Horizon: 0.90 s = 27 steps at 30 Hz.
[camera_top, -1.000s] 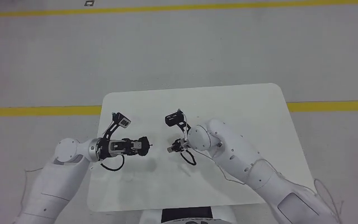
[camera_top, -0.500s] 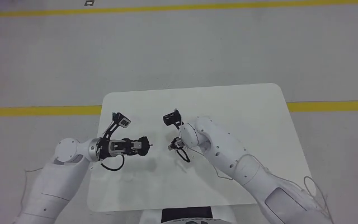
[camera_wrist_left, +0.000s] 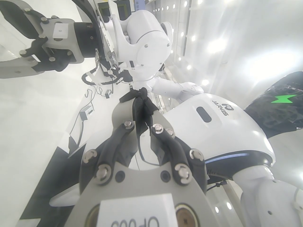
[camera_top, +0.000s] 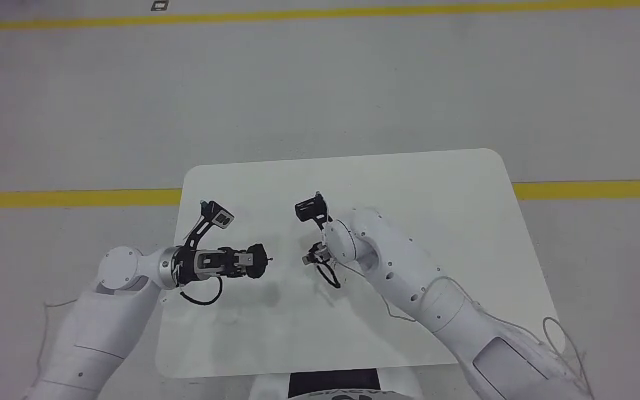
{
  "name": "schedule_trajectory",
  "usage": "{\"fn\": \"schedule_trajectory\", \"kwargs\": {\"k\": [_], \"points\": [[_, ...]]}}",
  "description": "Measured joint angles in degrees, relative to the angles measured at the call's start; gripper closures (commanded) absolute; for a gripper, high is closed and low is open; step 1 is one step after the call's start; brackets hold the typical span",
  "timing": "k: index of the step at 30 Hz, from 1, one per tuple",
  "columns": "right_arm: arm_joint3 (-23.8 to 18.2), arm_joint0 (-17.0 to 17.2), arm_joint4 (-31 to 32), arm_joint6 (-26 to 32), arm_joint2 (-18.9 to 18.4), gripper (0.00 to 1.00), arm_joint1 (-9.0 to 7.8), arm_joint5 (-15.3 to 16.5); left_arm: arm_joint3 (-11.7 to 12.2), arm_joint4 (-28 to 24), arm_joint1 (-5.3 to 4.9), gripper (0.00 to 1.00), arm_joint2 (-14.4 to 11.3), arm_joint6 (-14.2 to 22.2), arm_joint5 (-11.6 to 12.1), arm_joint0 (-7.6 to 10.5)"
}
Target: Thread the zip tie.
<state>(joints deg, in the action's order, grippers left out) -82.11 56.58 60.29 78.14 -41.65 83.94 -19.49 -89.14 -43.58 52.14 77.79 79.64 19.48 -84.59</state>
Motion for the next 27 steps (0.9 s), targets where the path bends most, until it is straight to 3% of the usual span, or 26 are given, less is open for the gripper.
{"fn": "schedule_trajectory", "kwargs": {"k": [9,11,12,13,20,27], "points": [[-1.2,1.2,1.4,-2.4,-0.4,0.00,-0.24,1.3,0.0,0.0,0.00,1.00,0.0,0.0,0.0,0.00],[-1.5,1.3,2.6,-1.5,-0.3,0.29,-0.26,0.8,0.0,0.0,0.00,1.00,0.0,0.0,0.0,0.00],[-1.7,1.3,3.4,-1.0,-0.1,0.51,-0.24,0.3,0.0,0.0,0.00,1.00,0.0,0.0,0.0,0.00],[-1.8,1.3,3.8,-0.7,-0.1,0.55,-0.21,0.1,0.0,0.0,0.00,1.00,0.0,0.0,0.0,0.00],[-1.8,2.1,5.6,0.5,-1.1,0.63,0.30,0.0,0.0,0.0,0.00,1.00,0.0,0.0,0.0,0.00],[-1.3,3.0,7.0,0.9,-1.7,0.64,0.96,0.0,0.0,0.0,0.00,1.00,0.0,0.0,0.0,0.00]]}}
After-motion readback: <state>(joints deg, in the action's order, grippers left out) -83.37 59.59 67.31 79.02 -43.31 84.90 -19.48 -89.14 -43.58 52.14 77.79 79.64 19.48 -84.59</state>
